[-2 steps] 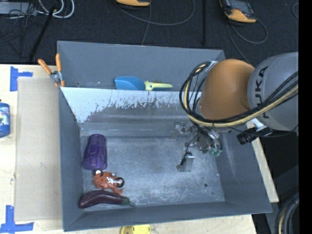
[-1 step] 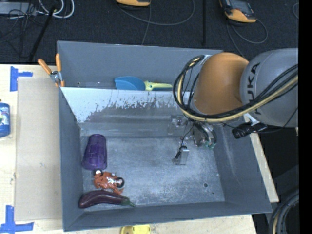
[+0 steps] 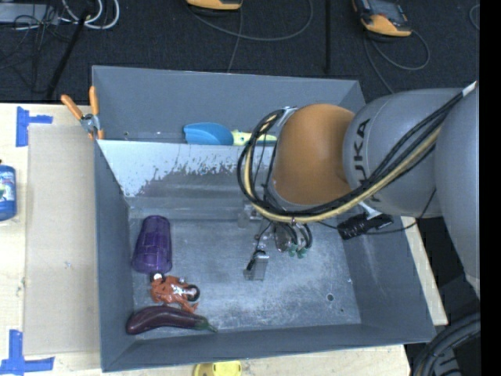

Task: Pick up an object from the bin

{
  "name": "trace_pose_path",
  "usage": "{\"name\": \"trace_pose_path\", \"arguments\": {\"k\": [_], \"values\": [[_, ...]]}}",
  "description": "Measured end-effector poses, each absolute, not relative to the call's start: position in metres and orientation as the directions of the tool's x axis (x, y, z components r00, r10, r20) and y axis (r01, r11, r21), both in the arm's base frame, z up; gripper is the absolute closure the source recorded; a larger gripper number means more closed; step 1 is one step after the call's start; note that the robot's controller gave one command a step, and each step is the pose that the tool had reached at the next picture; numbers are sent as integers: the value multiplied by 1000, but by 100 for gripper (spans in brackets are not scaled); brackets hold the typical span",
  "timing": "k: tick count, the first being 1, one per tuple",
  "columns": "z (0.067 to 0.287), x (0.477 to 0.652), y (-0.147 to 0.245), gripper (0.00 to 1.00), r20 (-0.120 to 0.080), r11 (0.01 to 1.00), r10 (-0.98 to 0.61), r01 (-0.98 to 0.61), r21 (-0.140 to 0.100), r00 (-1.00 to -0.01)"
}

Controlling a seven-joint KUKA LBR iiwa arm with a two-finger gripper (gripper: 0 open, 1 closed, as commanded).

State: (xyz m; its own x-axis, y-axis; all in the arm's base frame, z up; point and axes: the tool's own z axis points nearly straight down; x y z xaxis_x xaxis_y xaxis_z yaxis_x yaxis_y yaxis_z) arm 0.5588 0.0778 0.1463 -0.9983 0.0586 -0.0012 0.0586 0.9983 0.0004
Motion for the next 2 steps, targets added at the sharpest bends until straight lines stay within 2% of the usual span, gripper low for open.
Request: {"name": "trace_pose_path", "arguments": {"k": [1,2], "values": [[111,548,118,0,-1,1000,-29,-29,1,-1000],[91,525,129,0,3,995,-99,-99,1,-995]]}}
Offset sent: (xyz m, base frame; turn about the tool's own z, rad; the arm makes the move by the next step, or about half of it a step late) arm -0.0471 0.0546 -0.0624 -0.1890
